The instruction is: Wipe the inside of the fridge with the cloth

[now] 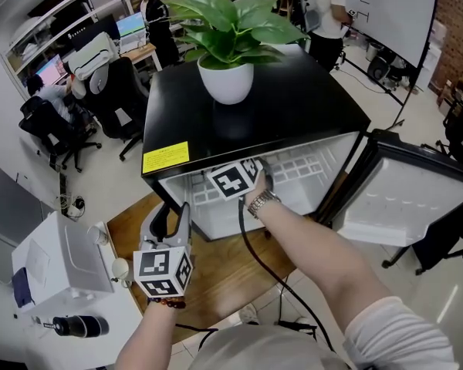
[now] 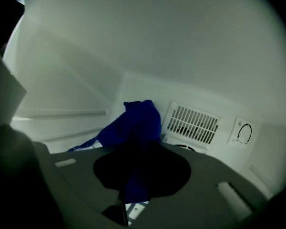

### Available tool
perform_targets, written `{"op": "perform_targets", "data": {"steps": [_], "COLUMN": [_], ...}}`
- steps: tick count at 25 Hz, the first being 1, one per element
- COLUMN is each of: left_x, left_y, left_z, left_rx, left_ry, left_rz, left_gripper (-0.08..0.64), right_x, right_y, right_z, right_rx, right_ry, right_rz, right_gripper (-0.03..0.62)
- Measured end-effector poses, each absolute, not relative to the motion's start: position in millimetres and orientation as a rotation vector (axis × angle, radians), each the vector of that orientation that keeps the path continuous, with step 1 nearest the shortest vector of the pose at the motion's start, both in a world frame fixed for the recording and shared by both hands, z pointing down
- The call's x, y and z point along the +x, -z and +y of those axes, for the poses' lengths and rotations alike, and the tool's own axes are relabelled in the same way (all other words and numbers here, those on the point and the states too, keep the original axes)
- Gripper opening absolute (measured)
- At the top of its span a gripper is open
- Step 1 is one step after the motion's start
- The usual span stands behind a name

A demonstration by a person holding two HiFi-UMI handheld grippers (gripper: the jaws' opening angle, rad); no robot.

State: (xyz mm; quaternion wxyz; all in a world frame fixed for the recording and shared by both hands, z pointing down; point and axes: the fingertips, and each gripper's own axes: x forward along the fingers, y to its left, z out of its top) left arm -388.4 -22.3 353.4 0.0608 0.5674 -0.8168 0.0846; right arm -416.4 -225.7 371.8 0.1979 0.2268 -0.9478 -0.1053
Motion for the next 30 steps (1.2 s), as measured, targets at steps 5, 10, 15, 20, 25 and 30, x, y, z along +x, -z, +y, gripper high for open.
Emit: {"op": "perform_targets", "data": {"steps": [5,10,15,20,25,30], "left_x": [-388.3,-388.1,-388.0,-388.1,-388.8,-388.5], "left_y": [-353.9,-353.8,-354.2,-354.2,-354.4,-354.5], "left_z": [-22.1,-22.4,-22.9,-22.5,-22.4,-22.6], "left_rx": [1.707,1.701,1.693,1.686,1.674,1.67], "left_ry": [-0.254,-0.253,-0.252,-0.25,-0.247,-0.245], "left_rz": [-2.479,-2.48,-2.482,-2.487,-2.491,-2.49], "left_gripper": [0.166,0.166,0.164,0.163,0.164,0.164], "right_x": [-404.5,-393.1,-381.9,-369.0,-353.6,-339.6], "right_y": [-373.0,-371.6,-371.3,-370.3,-370.9,-374.3], "right_z": [-237.5,-247.2,-256.3,-266.2,-279.9,-292.3], "right_rx": [0.667,0.704,0.736,0.775,0.82,0.858], "right_ry": [0.286,0.291,0.293,0.286,0.269,0.262], "right_rz": [-2.638,-2.623,-2.611,-2.602,-2.581,-2.551], "right_gripper": [0.072,0.072,0.072,0.072,0.072,0.073]}}
